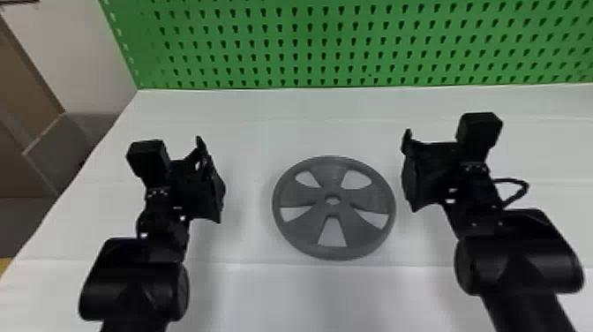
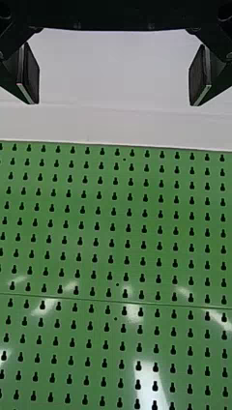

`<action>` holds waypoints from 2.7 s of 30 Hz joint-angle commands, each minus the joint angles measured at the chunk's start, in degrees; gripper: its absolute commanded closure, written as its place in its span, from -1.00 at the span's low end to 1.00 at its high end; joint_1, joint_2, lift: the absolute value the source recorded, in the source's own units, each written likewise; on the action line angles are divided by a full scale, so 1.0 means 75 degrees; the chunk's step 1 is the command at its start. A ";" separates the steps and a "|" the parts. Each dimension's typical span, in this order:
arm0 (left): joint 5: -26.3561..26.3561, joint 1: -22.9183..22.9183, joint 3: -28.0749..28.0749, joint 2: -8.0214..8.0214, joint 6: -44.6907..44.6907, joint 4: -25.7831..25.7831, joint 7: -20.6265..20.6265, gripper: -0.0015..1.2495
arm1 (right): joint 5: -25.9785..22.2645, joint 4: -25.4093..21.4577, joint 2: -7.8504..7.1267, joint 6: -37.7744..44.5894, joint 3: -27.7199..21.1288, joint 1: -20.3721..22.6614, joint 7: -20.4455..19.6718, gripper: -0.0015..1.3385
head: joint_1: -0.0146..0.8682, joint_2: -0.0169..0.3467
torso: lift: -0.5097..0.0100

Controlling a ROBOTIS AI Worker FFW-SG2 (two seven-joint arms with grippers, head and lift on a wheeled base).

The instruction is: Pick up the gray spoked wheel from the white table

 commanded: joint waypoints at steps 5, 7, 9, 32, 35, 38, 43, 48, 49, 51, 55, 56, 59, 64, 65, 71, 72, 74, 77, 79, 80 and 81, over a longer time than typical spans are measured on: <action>0.0016 0.0004 -0.0018 0.0000 0.0003 0.0000 0.0000 -0.21 | 0.0026 -0.0010 0.0012 -0.0008 0.0001 -0.0023 0.0000 -0.80 | 0.80 -0.32 | 0.69; 0.0016 0.0004 -0.0018 0.0000 0.0003 0.0000 0.0000 -0.21 | 0.0038 -0.0010 0.0001 -0.0008 0.0025 -0.0023 0.0000 -0.79 | 0.80 -0.32 | 0.69; 0.0016 0.0004 -0.0018 0.0000 0.0003 0.0000 0.0000 -0.21 | 0.0049 -0.0010 0.0001 -0.0008 0.0025 -0.0023 -0.0011 -0.80 | 0.80 -0.32 | 0.69; 0.0005 0.0004 -0.0018 0.0000 0.0003 0.0000 0.0000 -0.21 | 0.0284 -0.0115 -0.0117 0.0191 0.0306 -0.0058 0.0012 -0.80 | 0.80 -0.32 | 0.69; 0.0005 0.0004 -0.0018 0.0000 0.0003 0.0000 0.0000 -0.21 | 0.0249 -0.0233 -0.0093 0.0531 0.0329 -0.0105 0.0000 -0.79 | 0.80 -0.32 | 0.69; 0.0005 0.0004 -0.0018 0.0000 0.0003 0.0000 0.0000 -0.21 | 0.0378 -0.0338 0.0024 0.0636 0.0259 -0.0105 -0.0011 -0.80 | 0.80 -0.32 | 0.69; -0.0007 -0.0008 -0.0018 0.0000 0.0003 0.0000 0.0000 -0.21 | -0.0091 -0.0490 0.0001 0.0789 0.0423 -0.0093 -0.0621 -0.79 | 0.80 -0.32 | 0.69; -0.0019 -0.0020 -0.0018 0.0000 0.0003 0.0000 0.0000 -0.21 | -0.0431 -0.0795 -0.0105 0.1234 0.0658 -0.0152 -0.1324 -0.80 | 0.80 -0.32 | 0.69; -0.0019 -0.0020 -0.0018 0.0000 -0.0009 0.0000 0.0000 -0.21 | -0.0431 -0.0924 -0.0128 0.1492 0.0681 -0.0198 -0.1324 -0.80 | 0.80 -0.32 | 0.69; -0.0019 -0.0020 -0.0006 0.0000 0.0003 0.0000 0.0000 -0.21 | -0.0419 -0.1065 -0.0128 0.1738 0.0704 -0.0257 -0.1324 -0.81 | 0.80 -0.32 | 0.69; -0.0019 -0.0020 -0.0018 0.0000 0.0003 0.0000 0.0000 -0.21 | -0.0724 -0.1240 -0.0105 0.2183 0.0658 -0.0409 -0.1324 -0.96 | 0.80 -0.32 | 0.69; -0.0019 -0.0031 -0.0018 0.0000 -0.0009 0.0000 0.0000 -0.21 | -0.0736 -0.1276 -0.0093 0.2383 0.0646 -0.0456 -0.1324 -0.99 | 0.80 -0.32 | 0.69; -0.0030 -0.0031 -0.0018 0.0000 -0.0009 0.0000 0.0000 -0.21 | -0.0654 -0.1627 -0.0093 0.3554 0.0646 -0.0702 -0.1324 -0.99 | 0.80 -0.32 | 0.69; -0.0030 -0.0031 -0.0006 0.0000 -0.0009 0.0000 0.0000 -0.21 | -0.1005 -0.1862 -0.0105 0.4972 0.0599 -0.1159 -0.1324 -0.92 | 0.80 -0.32 | 0.69; -0.0042 -0.0031 -0.0006 0.0000 0.0003 0.0000 0.0000 -0.21 | -0.1216 -0.1897 -0.0117 0.5347 0.0529 -0.1300 -0.1324 -0.87 | 0.80 -0.32 | 0.69; -0.0042 -0.0043 -0.0006 0.0000 0.0003 0.0000 0.0000 -0.20 | -0.1943 -0.1850 -0.0292 0.7199 0.0505 -0.2050 -0.1324 -0.82 | 0.80 -0.32 | 0.69; -0.0042 -0.0031 0.0006 0.0000 0.0003 0.0000 0.0000 -0.20 | -0.2060 -0.1803 -0.0281 0.7433 0.0470 -0.2156 -0.1335 -0.82 | 0.80 -0.32 | 0.69; -0.0054 -0.0020 0.0006 0.0000 -0.0009 0.0000 0.0000 -0.20 | -0.2353 -0.1604 -0.0292 0.7879 0.0423 -0.2390 -0.1371 -0.82 | 0.80 -0.32 | 0.69; -0.0054 -0.0031 -0.0006 0.0000 0.0003 0.0000 0.0000 -0.20 | -0.2869 -0.1194 -0.0351 0.8535 0.0365 -0.2823 -0.1500 -0.82 | 0.80 -0.32 | 0.69; -0.0066 -0.0031 -0.0006 0.0000 0.0003 0.0000 0.0000 -0.20 | -0.3009 -0.0947 -0.0386 0.8840 0.0411 -0.3070 -0.1500 -0.82 | 0.80 -0.32 | 0.69; -0.0066 -0.0031 -0.0018 0.0000 -0.0009 0.0000 0.0000 -0.20 | -0.3079 -0.0819 -0.0398 0.9004 0.0435 -0.3198 -0.1500 -0.82 | 0.80 -0.32 | 0.69; -0.0066 -0.0031 -0.0006 0.0000 -0.0009 0.0000 0.0000 -0.20 | -0.3126 -0.0713 -0.0398 0.9121 0.0458 -0.3304 -0.1511 -0.82 | 0.80 -0.32 | 0.69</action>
